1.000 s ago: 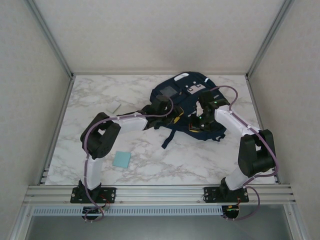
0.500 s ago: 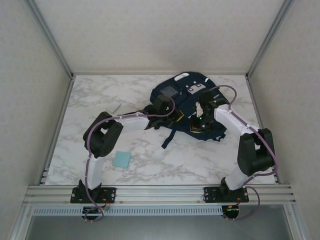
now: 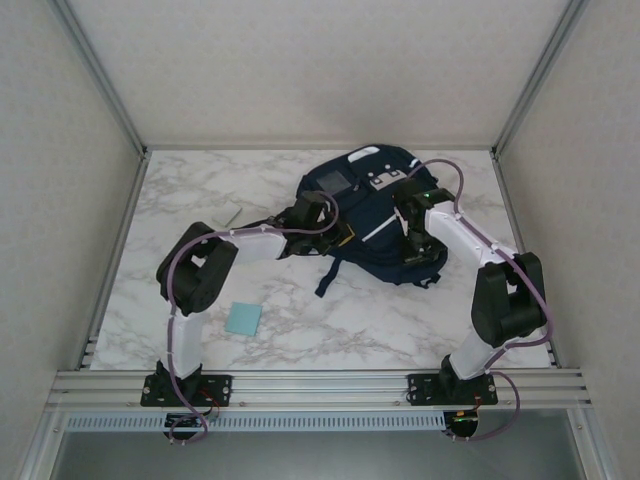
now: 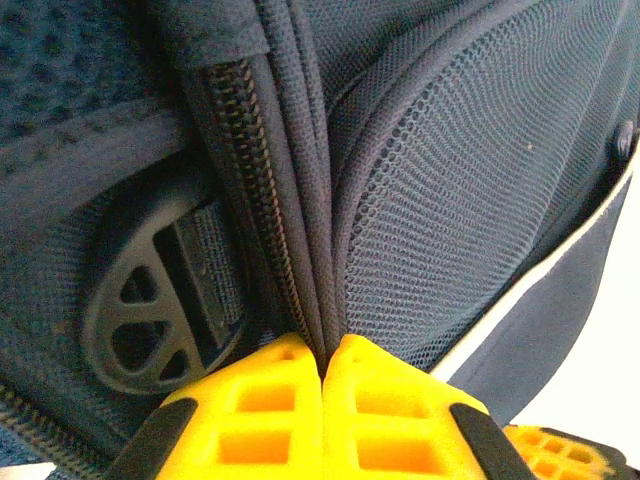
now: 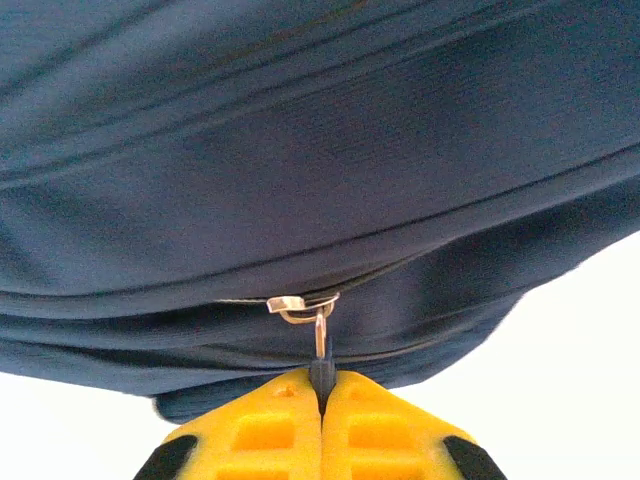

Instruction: Pack books, pencil case, and school supplies into a backpack

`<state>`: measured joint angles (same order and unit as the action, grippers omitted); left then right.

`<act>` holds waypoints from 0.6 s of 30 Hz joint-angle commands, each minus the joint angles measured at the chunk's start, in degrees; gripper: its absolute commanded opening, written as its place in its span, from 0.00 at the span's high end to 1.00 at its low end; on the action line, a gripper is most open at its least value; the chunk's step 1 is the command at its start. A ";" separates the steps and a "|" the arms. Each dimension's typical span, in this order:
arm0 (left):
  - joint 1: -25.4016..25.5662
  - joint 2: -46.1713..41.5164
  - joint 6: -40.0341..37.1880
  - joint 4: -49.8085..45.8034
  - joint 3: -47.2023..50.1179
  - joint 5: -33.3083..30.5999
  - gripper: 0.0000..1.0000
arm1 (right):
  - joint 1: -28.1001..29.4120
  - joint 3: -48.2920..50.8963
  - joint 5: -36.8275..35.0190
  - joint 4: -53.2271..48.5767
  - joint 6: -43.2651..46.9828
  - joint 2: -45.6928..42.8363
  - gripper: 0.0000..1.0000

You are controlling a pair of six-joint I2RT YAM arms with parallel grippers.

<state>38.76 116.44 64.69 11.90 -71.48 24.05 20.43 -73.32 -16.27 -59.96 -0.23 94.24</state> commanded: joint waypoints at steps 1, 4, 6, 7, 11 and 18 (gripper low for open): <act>-3.99 0.11 -3.81 -9.51 2.48 -5.65 1.00 | -1.21 -1.87 -14.35 -0.10 11.36 -0.14 1.00; -5.60 -0.70 -5.01 -10.16 2.42 -5.59 1.00 | -2.72 -2.14 -15.96 5.58 20.19 0.59 1.00; -6.73 -1.93 -6.90 -11.73 2.17 -5.72 1.00 | -4.08 -2.61 -16.26 9.25 26.46 1.37 1.00; -7.12 -2.39 -7.95 -12.56 1.82 -5.69 1.00 | -4.61 -2.94 -16.33 10.56 28.92 1.76 1.00; -9.03 -4.13 -12.44 -16.31 0.15 -5.52 1.00 | -7.28 -4.50 -16.49 15.55 36.68 3.22 1.00; -14.20 -2.57 -20.91 -23.34 -5.91 -6.26 1.00 | -4.76 -1.60 -7.83 18.24 33.98 -1.71 1.00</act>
<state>29.67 113.38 50.24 -1.63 -74.59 25.23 14.90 -75.66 -24.77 -44.36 34.02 96.95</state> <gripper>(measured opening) 0.033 0.035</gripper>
